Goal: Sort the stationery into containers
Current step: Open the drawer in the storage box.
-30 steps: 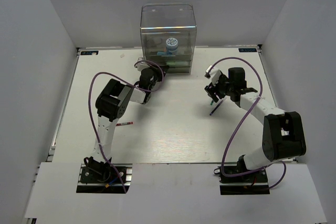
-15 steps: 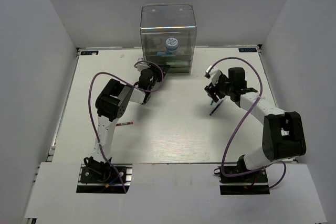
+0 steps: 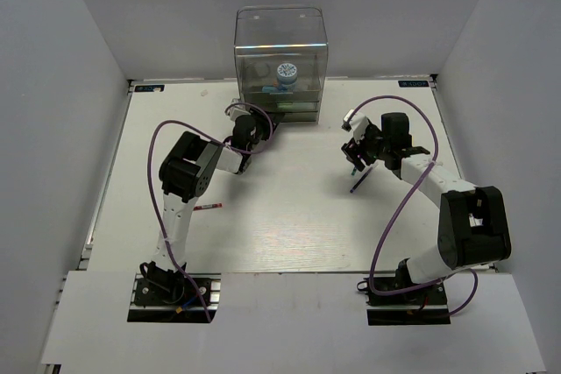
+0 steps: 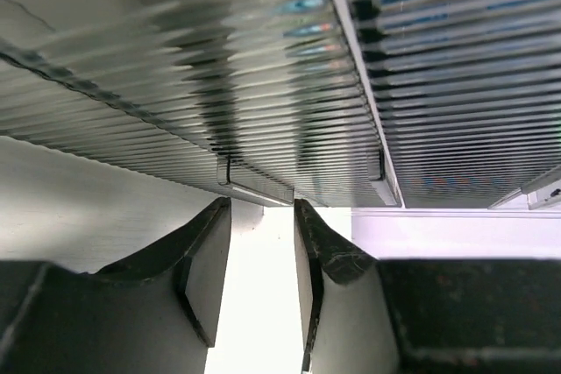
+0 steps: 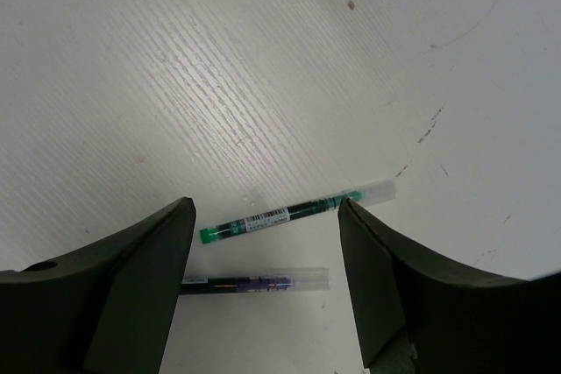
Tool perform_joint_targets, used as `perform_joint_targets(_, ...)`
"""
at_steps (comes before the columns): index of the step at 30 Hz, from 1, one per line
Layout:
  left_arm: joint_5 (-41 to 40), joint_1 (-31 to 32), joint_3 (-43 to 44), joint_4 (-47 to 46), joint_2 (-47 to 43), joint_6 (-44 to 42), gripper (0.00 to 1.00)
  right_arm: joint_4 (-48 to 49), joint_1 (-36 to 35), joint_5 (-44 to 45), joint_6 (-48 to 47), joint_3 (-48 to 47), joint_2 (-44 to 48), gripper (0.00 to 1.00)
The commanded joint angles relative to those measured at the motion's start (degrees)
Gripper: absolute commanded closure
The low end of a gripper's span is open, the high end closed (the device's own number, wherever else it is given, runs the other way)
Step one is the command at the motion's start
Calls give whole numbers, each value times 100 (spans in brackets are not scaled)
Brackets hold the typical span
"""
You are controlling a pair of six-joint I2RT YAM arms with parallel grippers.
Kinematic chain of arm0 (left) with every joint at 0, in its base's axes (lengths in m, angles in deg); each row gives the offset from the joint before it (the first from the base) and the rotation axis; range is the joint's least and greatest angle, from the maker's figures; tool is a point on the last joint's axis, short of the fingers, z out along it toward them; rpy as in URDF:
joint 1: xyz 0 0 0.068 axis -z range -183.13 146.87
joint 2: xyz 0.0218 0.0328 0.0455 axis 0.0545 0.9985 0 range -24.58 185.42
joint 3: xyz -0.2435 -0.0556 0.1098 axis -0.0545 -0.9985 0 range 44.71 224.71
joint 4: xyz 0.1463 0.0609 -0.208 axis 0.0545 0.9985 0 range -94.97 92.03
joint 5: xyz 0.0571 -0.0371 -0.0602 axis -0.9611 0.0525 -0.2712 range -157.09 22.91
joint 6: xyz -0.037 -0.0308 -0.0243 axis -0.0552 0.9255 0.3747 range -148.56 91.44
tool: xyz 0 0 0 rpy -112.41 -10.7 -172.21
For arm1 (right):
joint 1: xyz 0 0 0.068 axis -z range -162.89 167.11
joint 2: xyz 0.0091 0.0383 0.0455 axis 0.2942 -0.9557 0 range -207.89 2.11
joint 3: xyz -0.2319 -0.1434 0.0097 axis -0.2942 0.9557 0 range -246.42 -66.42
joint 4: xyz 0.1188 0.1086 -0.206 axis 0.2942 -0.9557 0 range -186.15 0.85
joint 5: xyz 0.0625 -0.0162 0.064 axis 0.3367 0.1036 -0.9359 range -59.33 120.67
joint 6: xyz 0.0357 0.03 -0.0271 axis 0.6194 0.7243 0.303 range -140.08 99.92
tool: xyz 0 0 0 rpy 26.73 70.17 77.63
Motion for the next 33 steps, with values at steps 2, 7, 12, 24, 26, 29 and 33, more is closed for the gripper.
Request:
perform_joint_targets(2, -142, -16, 189, 185, -2, -52, 55, 231, 54, -86, -39, 74, 15, 27)
perform_joint_targets(7, -344, -16, 295, 133, 103, -52, 59, 223, 37, -60, -56, 82, 15, 27)
perform_joint_targets(12, -520, -16, 295, -78, 218, 1, 80, 214, 63, -68, -83, 91, 33, 27)
perform_joint_targets(24, -337, -16, -416, -965, 95, 54, 100, 196, 89, -103, -100, 179, 77, 27)
perform_joint_targets(26, -267, 36, -705, -1018, -45, 54, 100, 161, 72, -104, -153, 205, 86, 27)
perform_joint_targets(29, -160, 37, -900, -1071, -107, 54, 100, 152, 64, -147, -293, 232, 112, 22)
perform_joint_targets(33, -29, 37, -1146, -1124, -239, 54, 100, 135, 98, -86, -172, 179, 86, 10)
